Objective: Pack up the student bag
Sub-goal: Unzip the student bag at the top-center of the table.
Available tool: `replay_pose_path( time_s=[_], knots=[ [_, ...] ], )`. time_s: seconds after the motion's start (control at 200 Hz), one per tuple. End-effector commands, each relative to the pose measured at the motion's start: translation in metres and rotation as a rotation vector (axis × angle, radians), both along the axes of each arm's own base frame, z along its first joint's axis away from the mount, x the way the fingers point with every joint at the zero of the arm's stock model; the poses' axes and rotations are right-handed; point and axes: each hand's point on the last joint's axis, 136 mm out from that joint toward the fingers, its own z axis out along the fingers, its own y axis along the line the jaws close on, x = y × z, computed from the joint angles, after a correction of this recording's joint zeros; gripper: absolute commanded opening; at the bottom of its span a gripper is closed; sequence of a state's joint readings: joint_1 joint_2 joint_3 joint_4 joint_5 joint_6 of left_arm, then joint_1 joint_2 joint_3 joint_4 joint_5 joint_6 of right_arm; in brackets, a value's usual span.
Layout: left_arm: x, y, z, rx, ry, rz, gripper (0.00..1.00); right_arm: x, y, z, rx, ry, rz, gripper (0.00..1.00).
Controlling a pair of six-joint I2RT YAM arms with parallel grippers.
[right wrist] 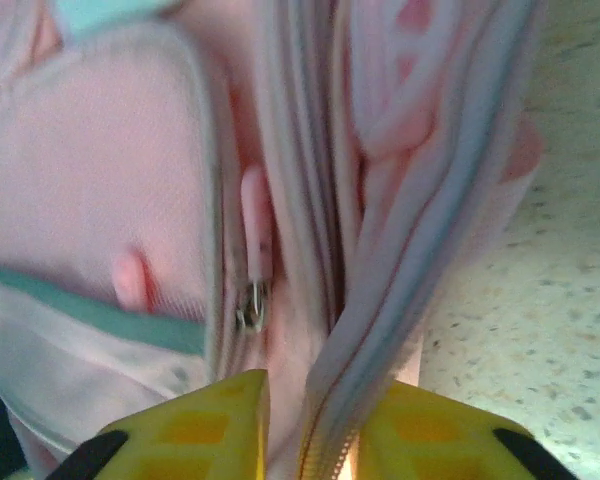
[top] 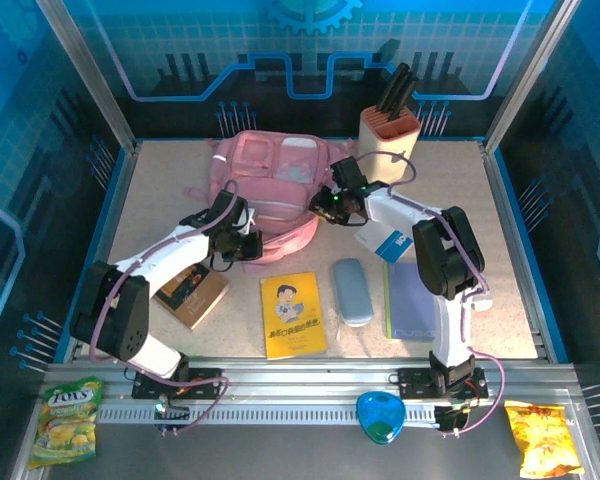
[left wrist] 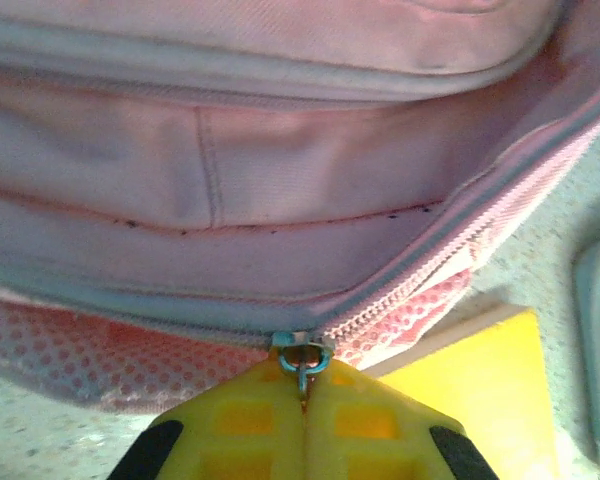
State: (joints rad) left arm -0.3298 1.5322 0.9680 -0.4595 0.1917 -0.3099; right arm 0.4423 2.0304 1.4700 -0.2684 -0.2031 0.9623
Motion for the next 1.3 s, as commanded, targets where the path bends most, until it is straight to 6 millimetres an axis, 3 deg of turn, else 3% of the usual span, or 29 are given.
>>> replay_pose_path(
  time_s=[0.0,0.21,0.395,0.555,0.845,1.091,1.291],
  knots=[
    [0.001,-0.035,0.021,-0.127,0.002,-0.121,0.00,-0.004,-0.010,0.033,0.090,-0.029,-0.042,0.39],
    [0.011,-0.079,0.032,-0.148,0.000,-0.218,0.00,-0.053,-0.028,0.038,0.123,0.000,-0.114,0.63],
    [0.016,-0.118,0.035,-0.175,0.002,-0.275,0.00,-0.081,-0.042,0.016,0.067,0.067,-0.184,0.69],
    [0.018,-0.134,0.031,-0.182,0.019,-0.299,0.00,-0.078,-0.035,0.005,0.071,0.101,-0.174,0.68],
    [0.012,-0.131,0.024,-0.168,0.046,-0.303,0.00,-0.066,-0.018,-0.011,0.031,0.139,-0.155,0.71],
    [0.009,-0.125,0.022,-0.131,0.047,-0.306,0.00,-0.067,-0.034,-0.033,-0.070,0.146,-0.195,0.52],
    [0.000,-0.106,0.019,-0.045,0.053,-0.310,0.00,-0.060,-0.058,-0.033,-0.177,0.109,-0.215,0.24]
  ],
)
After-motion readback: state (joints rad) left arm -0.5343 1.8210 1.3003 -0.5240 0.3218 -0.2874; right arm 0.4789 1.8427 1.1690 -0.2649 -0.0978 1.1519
